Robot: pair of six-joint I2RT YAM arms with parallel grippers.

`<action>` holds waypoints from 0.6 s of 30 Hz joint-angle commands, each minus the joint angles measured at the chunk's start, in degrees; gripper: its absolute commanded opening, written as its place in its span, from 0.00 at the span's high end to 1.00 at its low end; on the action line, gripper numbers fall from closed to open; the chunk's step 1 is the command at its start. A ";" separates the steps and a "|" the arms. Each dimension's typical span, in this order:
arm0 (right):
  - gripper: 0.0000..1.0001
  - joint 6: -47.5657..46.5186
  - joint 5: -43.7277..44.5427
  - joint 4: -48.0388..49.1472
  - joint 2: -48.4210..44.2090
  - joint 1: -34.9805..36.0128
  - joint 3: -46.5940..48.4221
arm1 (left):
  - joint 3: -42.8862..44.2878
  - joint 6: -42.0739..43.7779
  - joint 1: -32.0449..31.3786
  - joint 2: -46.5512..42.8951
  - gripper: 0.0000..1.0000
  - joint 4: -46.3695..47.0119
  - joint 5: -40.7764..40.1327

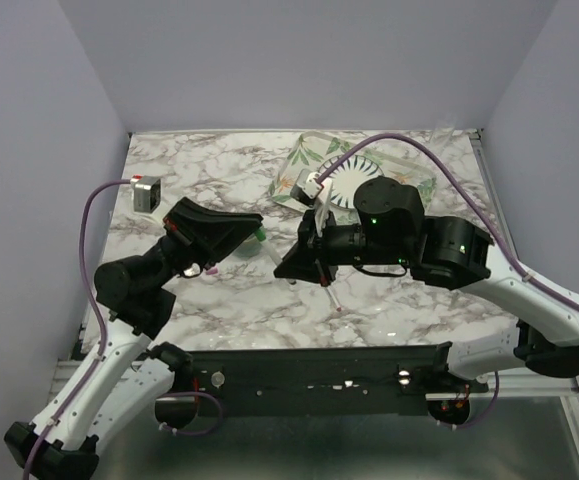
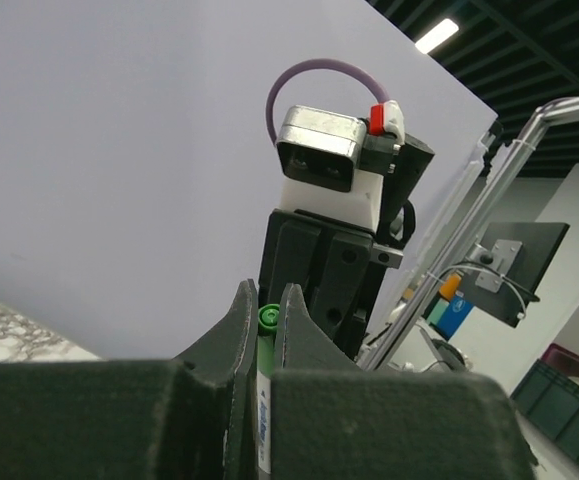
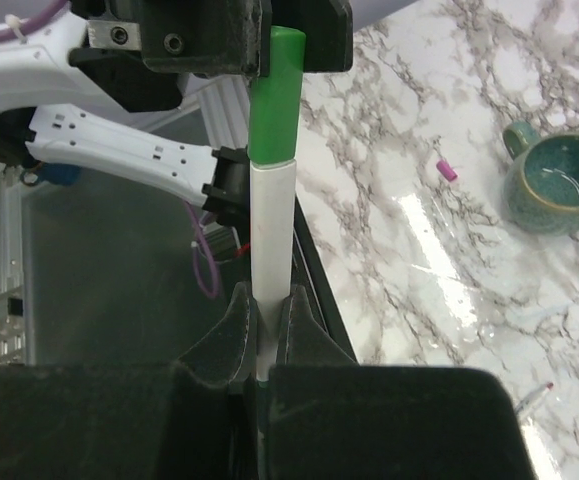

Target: Insert the pens into the pen caps

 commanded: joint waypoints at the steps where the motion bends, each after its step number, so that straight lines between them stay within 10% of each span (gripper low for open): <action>1: 0.99 -3.85 9.34 50.52 -0.11 -1.91 9.47 | -0.74 10.93 -6.89 2.65 1.00 -24.53 18.19; 18: 0.99 -2.47 3.12 45.25 0.50 -5.60 11.84 | 0.40 15.43 -12.00 6.96 1.00 -21.29 19.06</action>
